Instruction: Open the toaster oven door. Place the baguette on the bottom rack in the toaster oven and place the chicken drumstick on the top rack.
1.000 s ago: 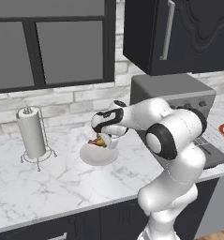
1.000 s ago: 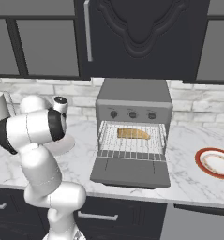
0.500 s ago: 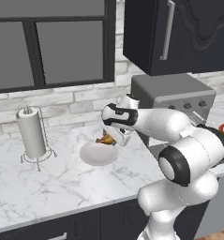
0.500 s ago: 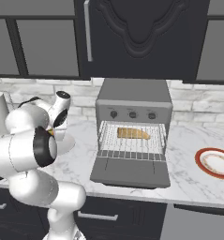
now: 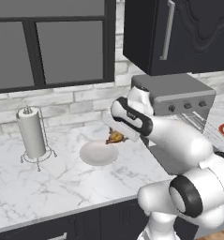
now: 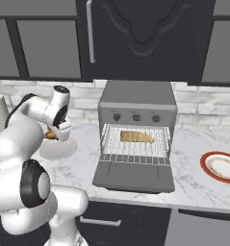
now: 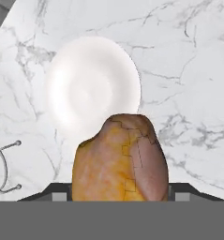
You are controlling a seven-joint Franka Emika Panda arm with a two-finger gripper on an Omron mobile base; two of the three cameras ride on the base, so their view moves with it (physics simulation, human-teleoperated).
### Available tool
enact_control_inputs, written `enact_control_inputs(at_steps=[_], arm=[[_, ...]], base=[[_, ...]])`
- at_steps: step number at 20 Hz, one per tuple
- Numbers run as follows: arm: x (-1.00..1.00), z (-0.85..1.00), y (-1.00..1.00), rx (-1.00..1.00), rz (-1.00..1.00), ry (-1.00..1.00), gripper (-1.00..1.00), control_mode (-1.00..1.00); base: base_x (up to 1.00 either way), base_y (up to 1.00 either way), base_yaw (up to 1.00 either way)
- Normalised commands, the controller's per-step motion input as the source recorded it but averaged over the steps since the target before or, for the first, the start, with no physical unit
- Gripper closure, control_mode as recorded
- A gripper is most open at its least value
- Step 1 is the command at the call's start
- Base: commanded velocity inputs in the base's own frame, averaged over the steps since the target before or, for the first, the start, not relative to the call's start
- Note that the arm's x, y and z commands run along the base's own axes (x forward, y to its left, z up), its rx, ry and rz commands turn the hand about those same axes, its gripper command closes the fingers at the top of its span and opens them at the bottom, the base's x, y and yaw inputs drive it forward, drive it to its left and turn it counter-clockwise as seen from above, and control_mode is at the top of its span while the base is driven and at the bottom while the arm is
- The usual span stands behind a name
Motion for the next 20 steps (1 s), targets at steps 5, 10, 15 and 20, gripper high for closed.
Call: enact_control_inputs(at_steps=[5,10,15,20], arm=[[-0.42,0.35,-0.35,-0.04,0.17,-0.21,1.00,-1.00],[-0.21,0.25,-0.38,-0.01,-0.05,-0.23,1.00,-1.00],[-0.24,0.28,-0.54,-0.01,-0.03,0.00,1.00,-1.00],[-0.32,0.37,-0.52,-0.04,0.00,0.01,1.00,-1.00]], base=[[0.00,0.00,0.00],[0.00,0.00,0.00],[0.00,0.00,0.00],[0.00,0.00,0.00]])
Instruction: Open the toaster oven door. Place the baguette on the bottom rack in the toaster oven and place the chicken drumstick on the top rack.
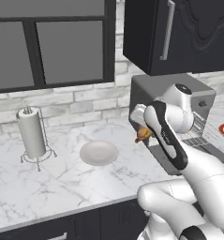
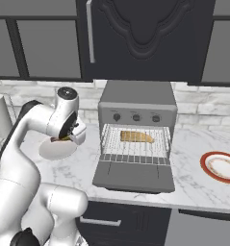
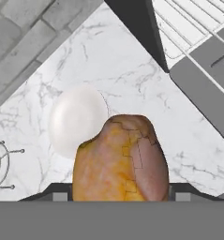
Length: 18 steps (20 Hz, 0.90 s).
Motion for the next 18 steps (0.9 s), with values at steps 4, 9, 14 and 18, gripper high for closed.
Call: enact_control_inputs(at_steps=[4,9,14,18], arm=[[-0.19,0.22,-0.64,-0.08,-0.03,0.01,1.00,-1.00],[-0.03,0.00,-0.71,-0.18,0.00,0.00,1.00,-1.00],[0.00,0.00,-0.78,-0.15,0.00,0.00,1.00,-1.00],[0.05,-0.06,-0.71,-0.10,-0.03,0.00,1.00,-1.00]], base=[[0.00,0.00,0.00],[0.00,0.00,0.00],[0.00,0.00,0.00],[0.00,0.00,0.00]])
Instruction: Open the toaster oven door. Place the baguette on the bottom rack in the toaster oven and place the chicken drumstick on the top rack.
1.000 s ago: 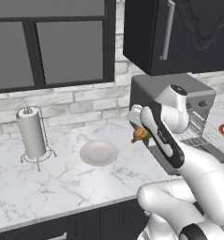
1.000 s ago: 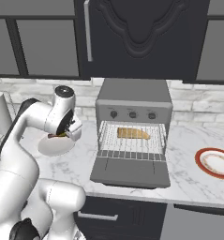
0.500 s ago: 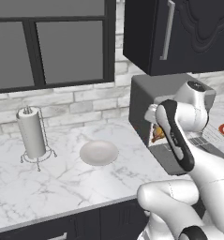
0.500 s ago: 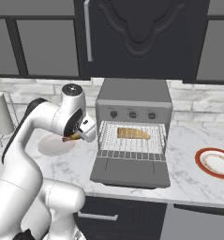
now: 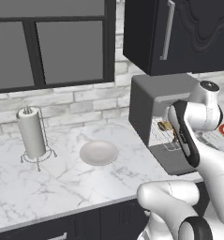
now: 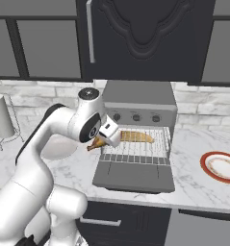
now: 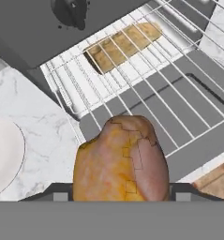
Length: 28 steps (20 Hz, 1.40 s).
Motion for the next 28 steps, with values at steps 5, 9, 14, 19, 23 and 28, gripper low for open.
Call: enact_control_inputs(at_steps=[5,9,14,19,23,28], arm=[[0.16,-0.14,-0.57,0.00,-0.19,0.00,1.00,-1.00],[0.27,-0.20,-0.32,0.00,-0.30,0.00,1.00,-1.00],[0.41,-0.23,-0.15,0.00,-0.34,0.00,1.00,-1.00],[0.37,-0.29,-0.17,0.00,-0.17,-0.01,1.00,-1.00],[0.28,-0.30,-0.22,0.04,-0.04,0.00,1.00,-1.00],[0.19,-0.24,-0.28,0.11,-0.01,-0.04,1.00,-1.00]], base=[[0.00,0.00,0.00],[0.00,0.00,0.00],[0.00,0.00,0.00],[0.00,0.00,0.00],[0.00,0.00,0.00],[0.00,0.00,0.00]])
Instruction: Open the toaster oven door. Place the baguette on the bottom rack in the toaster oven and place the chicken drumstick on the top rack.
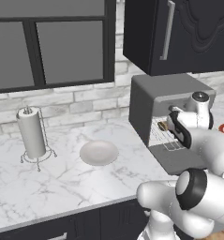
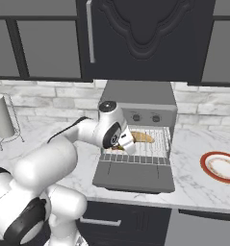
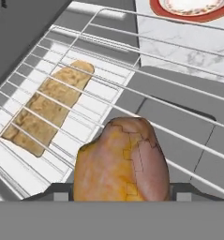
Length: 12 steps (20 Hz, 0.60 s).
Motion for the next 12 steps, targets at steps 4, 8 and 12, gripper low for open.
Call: enact_control_inputs(at_steps=[4,8,12], arm=[[0.10,-0.30,-0.24,0.19,0.00,0.00,1.00,-1.00],[0.03,-0.36,-0.27,0.18,0.00,0.00,1.00,-1.00],[0.00,-0.38,-0.30,0.19,0.00,0.00,1.00,-1.00]], base=[[0.00,0.00,0.00],[0.00,0.00,0.00],[0.00,0.00,0.00]])
